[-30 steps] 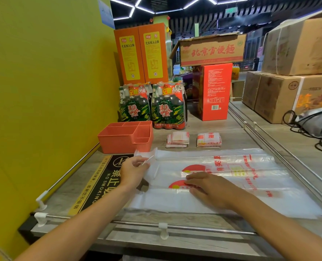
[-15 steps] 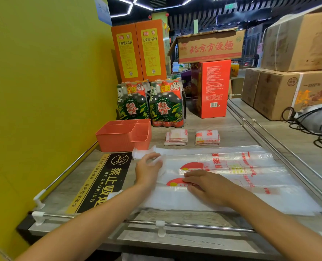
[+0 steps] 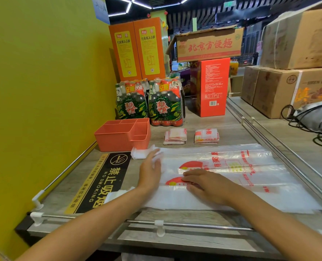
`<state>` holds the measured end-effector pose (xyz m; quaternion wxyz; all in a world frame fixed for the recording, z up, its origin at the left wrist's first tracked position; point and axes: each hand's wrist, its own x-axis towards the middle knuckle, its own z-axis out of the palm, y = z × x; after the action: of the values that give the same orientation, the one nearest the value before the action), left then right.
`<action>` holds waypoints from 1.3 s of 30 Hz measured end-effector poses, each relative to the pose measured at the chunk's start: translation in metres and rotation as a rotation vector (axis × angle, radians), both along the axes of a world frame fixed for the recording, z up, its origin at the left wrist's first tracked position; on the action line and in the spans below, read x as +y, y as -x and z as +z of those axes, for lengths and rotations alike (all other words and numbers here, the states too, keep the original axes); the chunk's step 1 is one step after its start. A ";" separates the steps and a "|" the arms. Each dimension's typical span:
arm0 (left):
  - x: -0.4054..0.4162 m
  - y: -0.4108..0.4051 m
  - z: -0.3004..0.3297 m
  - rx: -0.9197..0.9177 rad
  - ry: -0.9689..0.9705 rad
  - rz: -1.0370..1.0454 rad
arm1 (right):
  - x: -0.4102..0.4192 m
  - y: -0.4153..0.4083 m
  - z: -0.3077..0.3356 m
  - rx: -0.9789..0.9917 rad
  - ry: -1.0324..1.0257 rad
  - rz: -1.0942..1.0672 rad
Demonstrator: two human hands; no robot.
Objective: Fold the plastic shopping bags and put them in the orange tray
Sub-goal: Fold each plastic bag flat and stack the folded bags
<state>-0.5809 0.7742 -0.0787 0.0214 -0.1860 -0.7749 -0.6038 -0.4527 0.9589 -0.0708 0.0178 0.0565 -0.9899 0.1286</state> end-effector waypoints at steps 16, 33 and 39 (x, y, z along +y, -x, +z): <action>-0.013 0.012 -0.002 -0.525 -0.455 0.284 | -0.001 0.000 0.001 -0.014 0.005 -0.003; -0.005 0.002 -0.006 0.628 0.815 -0.310 | -0.001 0.001 0.000 -0.016 -0.020 0.001; -0.013 0.007 -0.009 0.559 0.964 -0.469 | 0.000 0.001 -0.001 -0.017 -0.014 0.004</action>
<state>-0.5879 0.7611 -0.0877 0.0037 -0.4922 -0.8646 -0.1014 -0.4541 0.9585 -0.0719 0.0086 0.0577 -0.9908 0.1222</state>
